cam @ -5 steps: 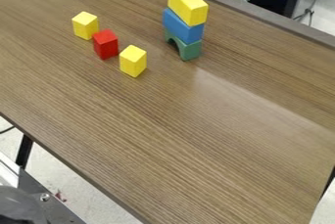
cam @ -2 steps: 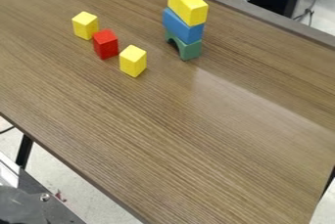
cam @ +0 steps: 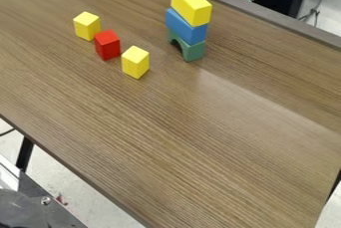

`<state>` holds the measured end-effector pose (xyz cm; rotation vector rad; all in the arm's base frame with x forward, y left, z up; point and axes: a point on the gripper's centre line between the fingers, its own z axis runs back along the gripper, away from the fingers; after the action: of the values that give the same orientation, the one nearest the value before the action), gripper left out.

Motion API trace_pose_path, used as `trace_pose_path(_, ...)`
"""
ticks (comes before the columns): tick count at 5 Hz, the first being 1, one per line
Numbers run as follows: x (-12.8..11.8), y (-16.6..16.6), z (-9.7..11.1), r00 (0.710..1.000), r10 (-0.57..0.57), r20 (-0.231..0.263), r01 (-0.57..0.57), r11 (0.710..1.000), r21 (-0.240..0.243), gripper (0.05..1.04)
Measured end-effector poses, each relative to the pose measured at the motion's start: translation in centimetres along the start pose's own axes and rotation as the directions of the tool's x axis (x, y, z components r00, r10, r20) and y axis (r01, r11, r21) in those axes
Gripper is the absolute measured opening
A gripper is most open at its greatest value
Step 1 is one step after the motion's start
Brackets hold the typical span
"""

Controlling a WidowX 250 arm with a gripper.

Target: Put the red cube on the top of the yellow rectangle

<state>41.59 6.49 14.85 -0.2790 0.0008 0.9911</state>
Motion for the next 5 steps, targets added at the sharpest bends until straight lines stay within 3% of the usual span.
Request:
trace_pose_path(3, 1.0, 0.7, -0.6, 0.998, -0.003, 0.058, -0.002, 0.995, 0.098, 0.603)
trace_pose_path(5, 0.6, 2.0, -2.2, 0.999, 0.001, 0.046, -0.008, 0.988, 0.151, 0.603)
